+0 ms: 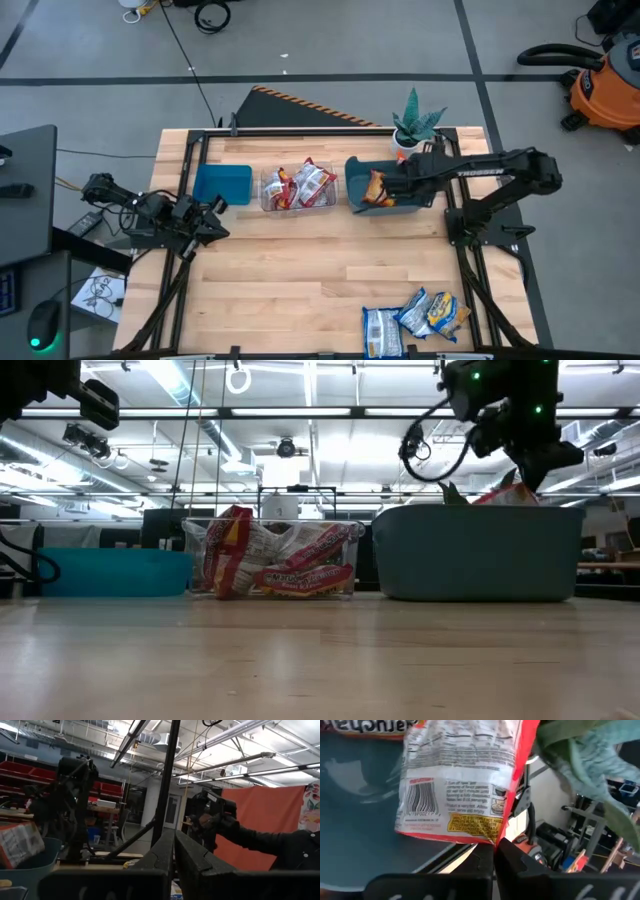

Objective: Sort Maruchan noodles
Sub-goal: Put the orange noodle pack into the green bin, then put the blue noodle pack into the blue bin

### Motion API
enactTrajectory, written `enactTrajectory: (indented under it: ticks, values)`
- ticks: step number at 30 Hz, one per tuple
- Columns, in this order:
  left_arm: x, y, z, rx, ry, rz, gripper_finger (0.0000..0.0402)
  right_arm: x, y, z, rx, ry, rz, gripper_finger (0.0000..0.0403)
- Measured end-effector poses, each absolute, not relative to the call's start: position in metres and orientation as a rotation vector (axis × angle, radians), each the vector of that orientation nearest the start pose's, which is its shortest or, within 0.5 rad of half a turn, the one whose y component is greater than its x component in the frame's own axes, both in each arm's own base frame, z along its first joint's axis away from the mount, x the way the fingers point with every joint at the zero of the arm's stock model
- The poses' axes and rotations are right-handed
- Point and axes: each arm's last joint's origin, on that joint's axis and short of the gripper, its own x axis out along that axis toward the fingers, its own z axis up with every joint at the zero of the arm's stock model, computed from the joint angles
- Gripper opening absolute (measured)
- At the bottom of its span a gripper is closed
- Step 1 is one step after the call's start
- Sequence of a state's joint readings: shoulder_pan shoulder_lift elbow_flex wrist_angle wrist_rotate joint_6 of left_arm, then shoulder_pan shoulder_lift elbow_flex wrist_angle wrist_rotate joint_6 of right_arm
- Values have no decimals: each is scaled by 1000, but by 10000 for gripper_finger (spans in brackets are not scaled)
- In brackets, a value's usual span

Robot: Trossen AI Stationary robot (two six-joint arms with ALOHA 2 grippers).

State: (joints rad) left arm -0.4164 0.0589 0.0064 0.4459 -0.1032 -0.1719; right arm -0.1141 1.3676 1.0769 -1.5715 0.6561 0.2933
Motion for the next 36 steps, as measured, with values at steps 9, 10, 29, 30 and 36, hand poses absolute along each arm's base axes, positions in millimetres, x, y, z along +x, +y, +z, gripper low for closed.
enactTrajectory:
  ticks: [9,10,29,30,36]
  values:
    - [87,-35,203,-270,-356,-342,23,216,-20,240,-304,1745,-647,36]
    - [87,-35,203,-270,-356,-342,23,219,-18,238,-314,1732,-634,39]
    - [87,-35,203,-269,-353,-341,23,254,22,316,-122,1208,-347,107]
    - [87,-35,203,-269,-353,-342,23,253,26,321,-76,1153,-323,107]
    - [86,-32,207,-343,-396,-281,23,244,62,323,69,1018,-168,107]
